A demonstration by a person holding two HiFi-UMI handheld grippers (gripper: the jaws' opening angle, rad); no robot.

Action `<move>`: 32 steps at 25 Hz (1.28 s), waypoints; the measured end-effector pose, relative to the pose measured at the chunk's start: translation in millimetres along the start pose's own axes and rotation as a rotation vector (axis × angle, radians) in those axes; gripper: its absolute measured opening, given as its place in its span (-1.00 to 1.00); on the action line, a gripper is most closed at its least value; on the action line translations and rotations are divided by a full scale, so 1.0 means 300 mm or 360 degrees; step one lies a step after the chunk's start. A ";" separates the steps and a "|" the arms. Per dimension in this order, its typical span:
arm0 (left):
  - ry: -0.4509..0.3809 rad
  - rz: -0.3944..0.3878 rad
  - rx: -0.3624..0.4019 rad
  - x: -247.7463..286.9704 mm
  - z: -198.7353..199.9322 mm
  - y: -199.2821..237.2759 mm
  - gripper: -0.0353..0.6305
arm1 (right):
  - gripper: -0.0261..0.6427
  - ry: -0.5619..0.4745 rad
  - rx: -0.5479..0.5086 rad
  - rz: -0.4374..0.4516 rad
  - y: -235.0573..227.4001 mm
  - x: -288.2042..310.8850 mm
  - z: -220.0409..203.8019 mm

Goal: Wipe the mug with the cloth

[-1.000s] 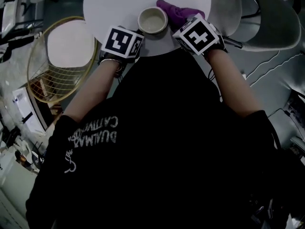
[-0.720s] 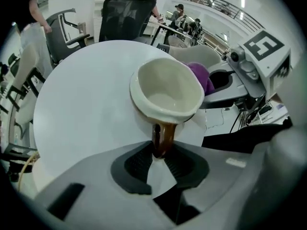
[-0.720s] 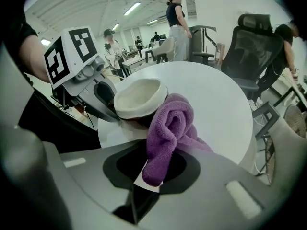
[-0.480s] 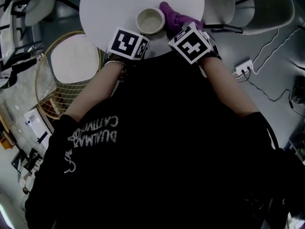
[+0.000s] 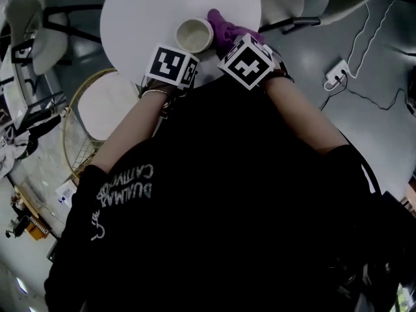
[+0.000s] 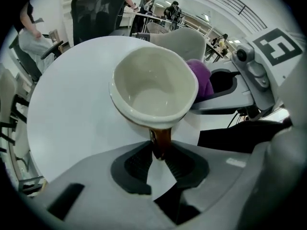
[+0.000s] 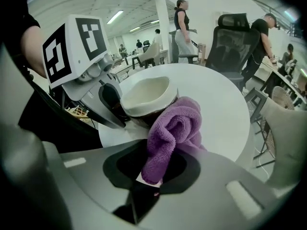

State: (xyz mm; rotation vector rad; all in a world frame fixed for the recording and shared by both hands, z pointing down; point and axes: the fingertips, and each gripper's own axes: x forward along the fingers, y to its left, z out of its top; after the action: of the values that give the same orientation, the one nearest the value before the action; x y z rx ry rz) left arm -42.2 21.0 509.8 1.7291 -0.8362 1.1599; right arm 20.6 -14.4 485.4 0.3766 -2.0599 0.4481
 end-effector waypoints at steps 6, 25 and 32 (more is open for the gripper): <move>-0.0030 -0.0012 0.0053 0.007 -0.004 -0.016 -0.65 | -0.72 -0.0050 0.0055 0.0133 0.107 0.020 -0.006; -0.0169 -0.0076 0.0086 -0.011 -0.023 0.016 -0.67 | -0.72 -0.0025 0.0016 0.0393 0.333 0.055 0.043; -0.0108 -0.0028 0.0126 0.003 0.038 -0.028 -0.67 | -0.74 0.0027 -0.0054 0.0618 0.252 -0.002 -0.018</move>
State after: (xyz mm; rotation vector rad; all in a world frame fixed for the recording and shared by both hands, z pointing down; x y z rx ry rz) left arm -30.5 13.9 505.9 1.8456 -0.8239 1.1418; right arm -8.2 54.9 475.2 -0.0523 -2.1240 0.6440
